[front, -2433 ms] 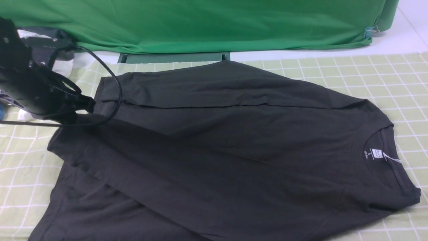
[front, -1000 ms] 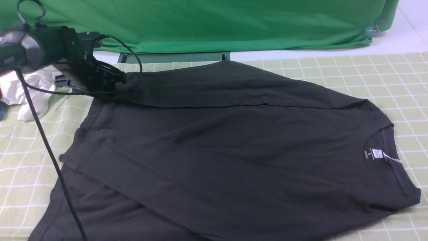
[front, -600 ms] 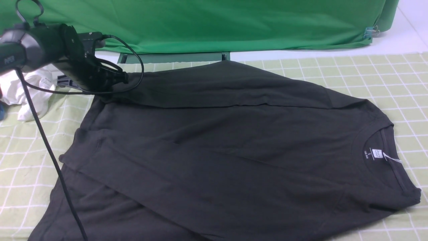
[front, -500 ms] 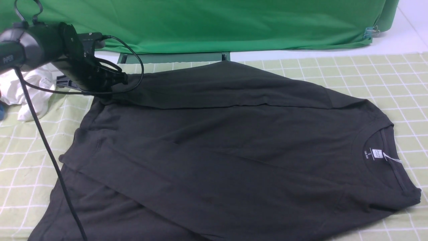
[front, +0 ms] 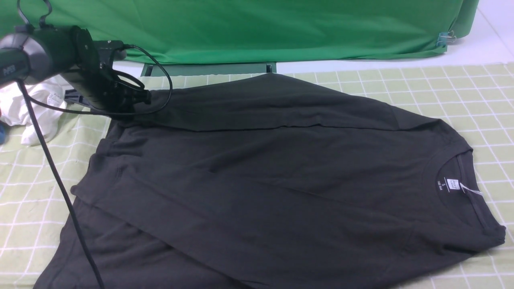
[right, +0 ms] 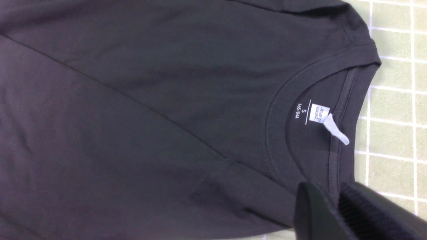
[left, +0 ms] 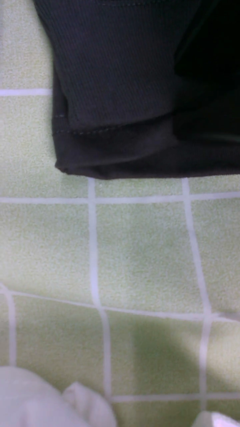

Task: Fold a long-sleeved shirt over a green coffee tablecloth.
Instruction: 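Grab the top left corner of the dark shirt with the left gripper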

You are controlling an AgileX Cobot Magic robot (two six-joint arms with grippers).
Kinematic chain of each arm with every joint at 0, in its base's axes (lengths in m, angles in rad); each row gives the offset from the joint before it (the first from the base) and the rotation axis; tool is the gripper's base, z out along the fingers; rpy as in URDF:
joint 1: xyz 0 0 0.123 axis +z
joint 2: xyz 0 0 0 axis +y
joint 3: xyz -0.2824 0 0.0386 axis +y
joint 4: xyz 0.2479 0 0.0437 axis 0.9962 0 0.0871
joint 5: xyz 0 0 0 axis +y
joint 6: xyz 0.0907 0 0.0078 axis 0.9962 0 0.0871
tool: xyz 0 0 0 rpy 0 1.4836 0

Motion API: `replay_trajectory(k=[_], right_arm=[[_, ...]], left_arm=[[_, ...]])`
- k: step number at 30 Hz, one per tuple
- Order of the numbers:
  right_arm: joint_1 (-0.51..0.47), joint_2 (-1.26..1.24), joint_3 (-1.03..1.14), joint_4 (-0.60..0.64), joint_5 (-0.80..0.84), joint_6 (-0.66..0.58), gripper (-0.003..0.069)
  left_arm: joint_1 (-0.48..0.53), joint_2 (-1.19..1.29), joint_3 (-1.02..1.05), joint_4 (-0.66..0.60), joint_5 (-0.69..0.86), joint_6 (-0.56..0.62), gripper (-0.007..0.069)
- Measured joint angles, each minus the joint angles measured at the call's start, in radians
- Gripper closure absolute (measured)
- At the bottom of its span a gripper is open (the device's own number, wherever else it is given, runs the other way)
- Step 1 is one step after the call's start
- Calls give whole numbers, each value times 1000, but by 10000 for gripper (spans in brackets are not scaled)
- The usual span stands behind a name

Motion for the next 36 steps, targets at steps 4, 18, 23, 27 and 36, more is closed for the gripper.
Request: replay_trajectory(k=[4, 18, 23, 27, 36], right_arm=[[0, 0, 0, 0, 0, 0, 537], [0, 0, 0, 0, -9, 0, 537], [0, 0, 0, 0, -11, 0, 537], [0, 0, 0, 0, -11, 0, 537], [0, 0, 0, 0, -12, 0, 537]], left_arm=[[0, 0, 0, -43, 0, 29, 248], [0, 3, -2, -59, 5, 81, 580], [-1, -14, -3, -9, 26, 83, 587], [-1, -38, -3, 25, 27, 86, 538], [-1, -50, -3, 30, 19, 96, 252]])
